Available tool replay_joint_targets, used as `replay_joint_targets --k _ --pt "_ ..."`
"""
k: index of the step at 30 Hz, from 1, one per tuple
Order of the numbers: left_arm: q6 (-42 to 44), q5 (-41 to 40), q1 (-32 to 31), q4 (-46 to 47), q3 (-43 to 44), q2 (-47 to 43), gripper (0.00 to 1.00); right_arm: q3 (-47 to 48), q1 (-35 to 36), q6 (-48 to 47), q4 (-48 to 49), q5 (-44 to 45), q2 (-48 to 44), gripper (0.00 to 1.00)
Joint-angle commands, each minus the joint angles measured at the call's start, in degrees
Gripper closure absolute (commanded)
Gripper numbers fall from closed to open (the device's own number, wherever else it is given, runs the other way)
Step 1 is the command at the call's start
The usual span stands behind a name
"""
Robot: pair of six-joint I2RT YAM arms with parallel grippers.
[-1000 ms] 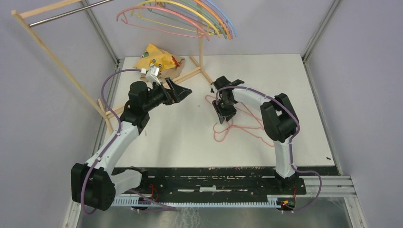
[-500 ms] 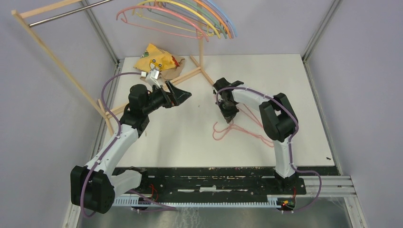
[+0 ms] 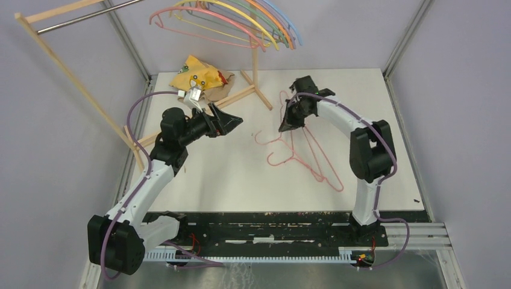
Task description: Organize the hangers
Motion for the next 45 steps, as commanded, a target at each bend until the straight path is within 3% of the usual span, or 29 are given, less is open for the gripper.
replay_joint_targets --k 1,12,24,33,39,45 --pt "0.1 2.9 -0.1 3.8 0.7 -2.0 0.00 1.8 -4.2 17.1 13.6 -4.4 -7.8 0.99" --pt "1.3 1.2 -3.7 9.1 -3.1 0.5 0.01 2.3 -6.2 43.3 35.2 -7.1 -7.0 0.99" --pt "8.9 -13.5 -18.1 13.2 0.0 17.6 0.01 1.1 -5.7 52.8 41.0 -11.3 -8.5 1.00" --pt "10.8 -20.0 -19.4 12.6 2.5 22.4 0.01 -2.9 -5.2 57.3 43.0 -16.0 -11.4 1.00" --pt "12.8 -19.2 -19.5 10.4 4.0 24.7 0.01 -8.0 -5.2 59.9 45.3 -17.6 -13.8 0.99" --pt "12.3 -17.6 -19.8 9.9 4.1 26.6 0.19 -6.1 -5.1 64.2 50.6 -21.8 -11.8 0.99"
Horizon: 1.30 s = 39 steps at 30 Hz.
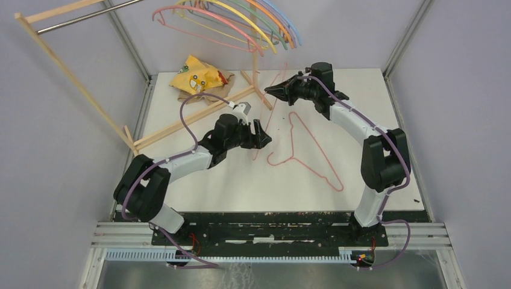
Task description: Organize the hangers
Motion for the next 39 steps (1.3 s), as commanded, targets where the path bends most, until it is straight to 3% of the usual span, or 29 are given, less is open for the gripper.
replay_joint_targets --k 1,3,6,7,9,11,14,17,21,30,32,39 --pt "2.4 0.4 -0.7 1.0 2.2 0.9 0.24 2.2 0.3 4.7 8.5 -4.4 -1.2 0.99" --pt "2.3 0.5 -0.7 0.8 2.3 0.8 0.42 2.7 0.2 5.0 8.6 -5.2 -1.0 1.00" --pt "2.3 0.0 -0.7 -0.5 2.6 0.1 0.87 2.5 0.2 5.6 9.2 -6.3 -0.9 0.99" --pt "2.3 -0.6 -0.7 -1.0 2.4 -0.4 0.95 2.3 0.2 5.6 9.3 -6.8 -0.9 0.99" --pt "2.2 -2.6 -0.7 -2.8 2.0 -1.7 0.97 2.0 0.2 4.3 8.7 -7.7 -0.9 0.99" --pt "2.1 -6.0 -0.7 -6.3 2.1 -3.3 0.97 2.3 -0.1 -0.4 4.0 -9.7 -0.9 0.85" --pt "0.5 -15.5 -0.7 -15.0 3.0 -6.1 0.97 4.7 -1.2 -16.6 -13.4 -9.4 -2.0 0.73" --pt "-1.7 -23.0 -0.7 -22.0 2.9 -10.1 0.97 9.4 -1.8 -40.0 -38.5 0.7 -3.7 0.45" --pt "-4.5 -30.8 -0.6 -30.7 3.3 -15.7 0.97 13.3 -1.9 -56.1 -52.3 14.7 -3.2 0.37" --pt "-5.6 -44.3 1.9 -46.2 16.1 -17.3 0.97 11.5 -1.3 -71.1 -57.6 39.3 -3.8 0.27" --pt "-3.3 -48.8 2.0 -48.6 20.0 -16.5 0.97 9.3 -1.3 -73.0 -56.5 41.5 -4.6 0.31" --pt "3.2 -60.6 3.0 -52.6 30.4 -12.8 0.97 7.1 -1.3 -73.9 -54.8 39.2 -4.3 0.28"
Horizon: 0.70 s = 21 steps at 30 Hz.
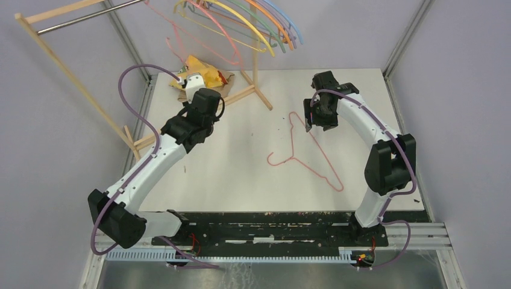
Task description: Organize the hangers
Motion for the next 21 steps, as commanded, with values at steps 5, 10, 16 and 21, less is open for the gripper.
replay_joint_targets --k 5,10,16,21 --pt "9.4 -14.1 3.3 -2.6 14.0 6.4 0.97 1.1 0.4 -3.4 1.0 0.0 -0.8 0.25" --pt "10.7 -11.4 4.6 -0.3 15.2 7.9 0.97 2.1 0.4 -3.9 0.6 0.2 -0.4 0.24" --pt "7.3 -7.1 4.7 1.8 9.5 8.0 0.97 1.5 0.3 -3.8 0.7 0.2 -0.7 0.24" --pt "4.7 -4.5 4.7 3.5 4.5 7.3 0.97 0.6 0.3 -3.9 0.6 0.0 -1.2 0.24"
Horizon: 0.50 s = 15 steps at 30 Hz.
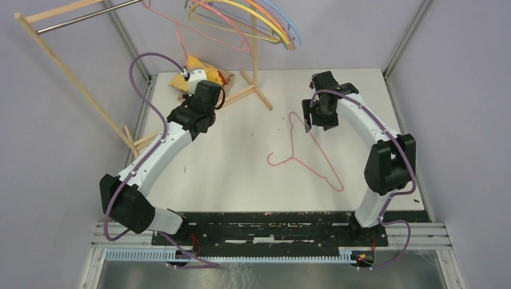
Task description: Organize the hangers
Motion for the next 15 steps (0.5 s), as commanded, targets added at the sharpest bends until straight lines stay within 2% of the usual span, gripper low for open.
replay_joint_targets --k 1,15 --pt "-2.9 1.9 0.0 4.4 -3.4 -1.0 0.97 0.6 0.3 -0.6 0.6 0.1 -1.3 0.24" --pt "-5.5 0.4 0.1 4.2 -10.9 -3.8 0.97 -1.1 0.3 -0.3 1.2 -1.2 -2.4 0.24"
